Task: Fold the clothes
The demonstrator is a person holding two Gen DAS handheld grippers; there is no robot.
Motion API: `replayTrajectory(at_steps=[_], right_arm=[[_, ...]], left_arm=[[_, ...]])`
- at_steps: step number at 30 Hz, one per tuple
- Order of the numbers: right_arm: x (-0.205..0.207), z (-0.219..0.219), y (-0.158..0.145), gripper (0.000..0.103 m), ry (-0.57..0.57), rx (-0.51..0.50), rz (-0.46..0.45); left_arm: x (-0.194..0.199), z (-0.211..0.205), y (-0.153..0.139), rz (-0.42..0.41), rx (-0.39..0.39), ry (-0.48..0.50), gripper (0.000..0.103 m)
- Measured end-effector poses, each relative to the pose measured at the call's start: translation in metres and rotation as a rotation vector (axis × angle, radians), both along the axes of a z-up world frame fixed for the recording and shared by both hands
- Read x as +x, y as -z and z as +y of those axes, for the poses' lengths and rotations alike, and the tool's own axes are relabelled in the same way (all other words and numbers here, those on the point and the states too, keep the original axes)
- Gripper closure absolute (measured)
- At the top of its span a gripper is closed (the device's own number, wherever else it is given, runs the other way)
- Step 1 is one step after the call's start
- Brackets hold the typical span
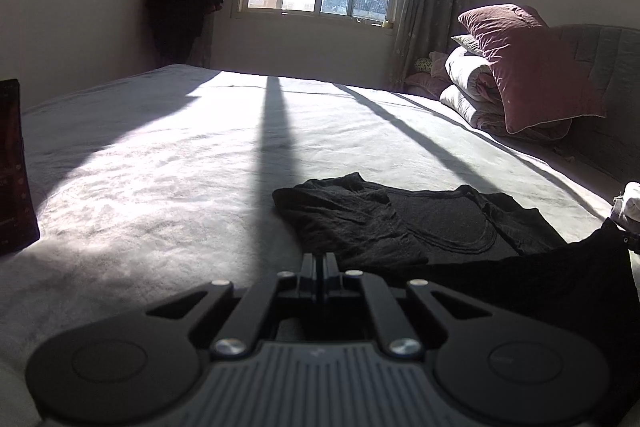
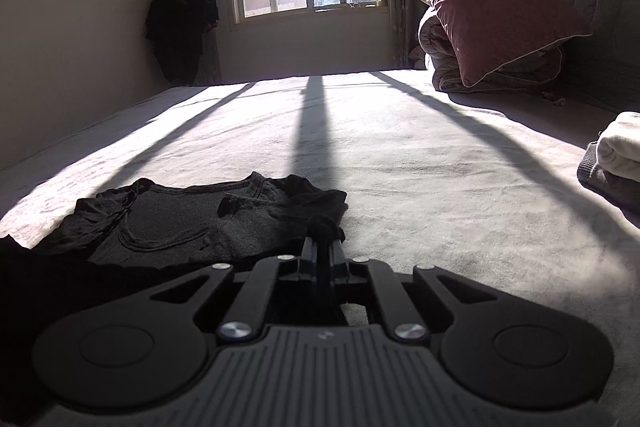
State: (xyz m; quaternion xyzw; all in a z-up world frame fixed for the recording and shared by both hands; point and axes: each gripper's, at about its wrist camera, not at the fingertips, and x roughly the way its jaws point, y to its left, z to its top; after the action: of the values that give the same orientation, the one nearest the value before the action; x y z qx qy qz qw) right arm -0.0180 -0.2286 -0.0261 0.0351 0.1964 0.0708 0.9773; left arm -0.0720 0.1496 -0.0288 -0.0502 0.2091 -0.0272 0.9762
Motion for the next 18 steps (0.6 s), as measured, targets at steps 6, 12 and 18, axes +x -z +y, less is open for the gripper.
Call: replayTrajectory(at_steps=[6, 12, 18], right_arm=[[-0.009, 0.0, -0.01, 0.097, -0.002, -0.033, -0.108], [0.018, 0.012, 0.004, 0.097, -0.001, -0.112, -0.001], [0.027, 0.017, 0.013, 0.086, -0.005, -0.142, 0.103]], left_arm=[[-0.004, -0.005, -0.007, -0.072, 0.066, -0.018, 0.1], [0.022, -0.017, 0.009, 0.046, 0.147, -0.028, 0.097], [0.023, -0.012, 0.009, 0.102, 0.133, -0.036, 0.071]])
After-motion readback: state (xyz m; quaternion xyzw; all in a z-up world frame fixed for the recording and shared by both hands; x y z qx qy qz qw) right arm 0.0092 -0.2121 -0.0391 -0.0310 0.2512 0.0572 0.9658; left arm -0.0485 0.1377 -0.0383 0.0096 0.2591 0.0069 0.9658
